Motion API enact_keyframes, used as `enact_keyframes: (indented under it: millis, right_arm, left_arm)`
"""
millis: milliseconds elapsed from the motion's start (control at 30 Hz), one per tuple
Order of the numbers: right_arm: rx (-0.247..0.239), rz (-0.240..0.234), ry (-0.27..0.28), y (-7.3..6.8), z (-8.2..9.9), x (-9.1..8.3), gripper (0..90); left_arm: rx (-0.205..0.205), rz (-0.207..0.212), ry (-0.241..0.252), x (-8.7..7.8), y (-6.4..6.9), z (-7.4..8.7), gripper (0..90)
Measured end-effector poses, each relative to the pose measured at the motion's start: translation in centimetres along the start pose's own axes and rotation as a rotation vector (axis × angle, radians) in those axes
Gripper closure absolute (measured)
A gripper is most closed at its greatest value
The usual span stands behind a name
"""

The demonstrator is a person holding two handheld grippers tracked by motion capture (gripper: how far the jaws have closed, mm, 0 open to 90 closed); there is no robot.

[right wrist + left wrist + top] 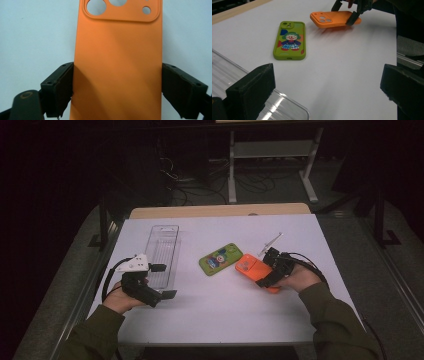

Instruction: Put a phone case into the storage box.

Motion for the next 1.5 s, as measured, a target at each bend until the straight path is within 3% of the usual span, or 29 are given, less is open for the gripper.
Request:
enact_keyframes:
  millis: [67,100,400,833,1300,1500]
  right_arm:
    - [-0.034,0.01,-0.015,0.0,-0.1,0.0,15.3]
    - [-0.055,-0.013,-0.015,-0.2,-0.2,0.0,15.3]
    - [-0.136,-0.054,-0.017,-0.9,-1.0,-0.4,15.3]
    - [-0.228,-0.097,-0.013,-2.0,-2.2,-1.3,15.3]
    - [-0.337,-0.133,-0.025,-3.4,-3.5,-1.8,15.3]
    - [-0.388,-0.145,-0.033,-4.1,-4.0,-1.5,15.3]
  left_arm:
    - [0.014,0.007,-0.006,0.2,0.1,-0.4,0.0]
    - [0.015,0.01,-0.008,0.4,0.2,-0.6,0.0]
    - [0.051,0.034,-0.041,2.0,0.4,-2.2,0.0]
    - [0.124,0.069,-0.066,4.4,0.9,-4.6,0.0]
    - [0.202,0.135,-0.103,7.0,1.8,-6.2,0.0]
    - [0.216,0.162,-0.118,7.9,2.1,-6.4,0.0]
Point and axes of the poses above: each handheld gripper's, and its own axes: x roughly forward along the jaws, z roughly out of its underside, y roughly to its right, the point moved 3 cm from there along x, roughly forward along the jaws, and after that the axes turned 3 degrees about -z, right-handed, at the moved point
